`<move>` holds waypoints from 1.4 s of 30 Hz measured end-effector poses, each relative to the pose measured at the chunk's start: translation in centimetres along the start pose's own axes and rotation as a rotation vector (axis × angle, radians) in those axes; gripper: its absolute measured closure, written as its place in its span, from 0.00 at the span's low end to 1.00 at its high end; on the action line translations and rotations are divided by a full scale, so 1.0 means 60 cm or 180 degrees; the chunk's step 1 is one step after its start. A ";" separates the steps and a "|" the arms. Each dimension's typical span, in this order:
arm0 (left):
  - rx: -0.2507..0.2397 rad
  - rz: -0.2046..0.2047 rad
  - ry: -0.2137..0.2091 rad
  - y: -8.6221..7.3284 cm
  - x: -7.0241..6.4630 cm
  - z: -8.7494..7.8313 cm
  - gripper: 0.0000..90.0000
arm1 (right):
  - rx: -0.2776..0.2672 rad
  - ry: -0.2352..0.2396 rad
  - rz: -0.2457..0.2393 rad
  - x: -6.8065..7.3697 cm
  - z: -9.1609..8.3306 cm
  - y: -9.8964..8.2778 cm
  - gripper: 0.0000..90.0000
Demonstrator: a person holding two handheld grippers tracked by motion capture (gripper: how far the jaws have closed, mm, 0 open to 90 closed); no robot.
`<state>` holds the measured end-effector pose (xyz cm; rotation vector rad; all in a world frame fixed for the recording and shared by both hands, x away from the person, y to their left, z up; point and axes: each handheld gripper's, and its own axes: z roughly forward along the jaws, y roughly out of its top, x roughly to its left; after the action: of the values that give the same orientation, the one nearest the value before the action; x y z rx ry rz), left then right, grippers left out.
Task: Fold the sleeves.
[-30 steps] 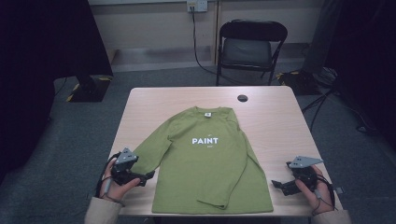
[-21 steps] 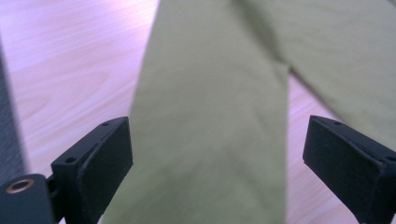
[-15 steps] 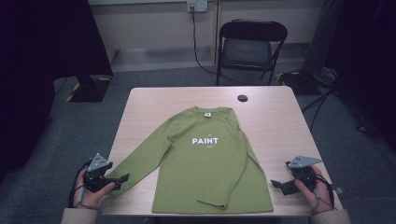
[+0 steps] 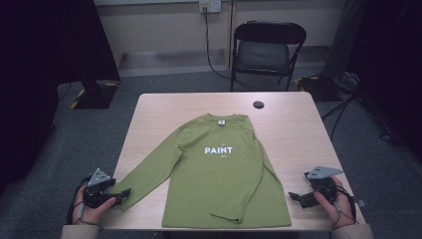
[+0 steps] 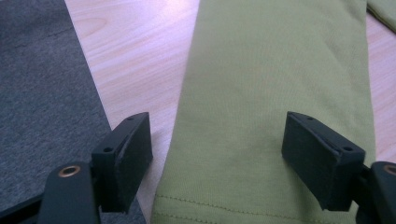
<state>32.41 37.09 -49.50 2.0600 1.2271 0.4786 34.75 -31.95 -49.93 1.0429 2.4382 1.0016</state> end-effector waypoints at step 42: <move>-0.0041 -0.0001 -0.0131 0.066 -0.030 -0.006 0.97 | 0.0000 0.0000 0.0000 0.000 0.000 0.000 0.00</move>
<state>33.81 34.37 -46.37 2.0488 1.1975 0.4407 34.75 -31.95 -49.93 1.0429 2.4381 1.0018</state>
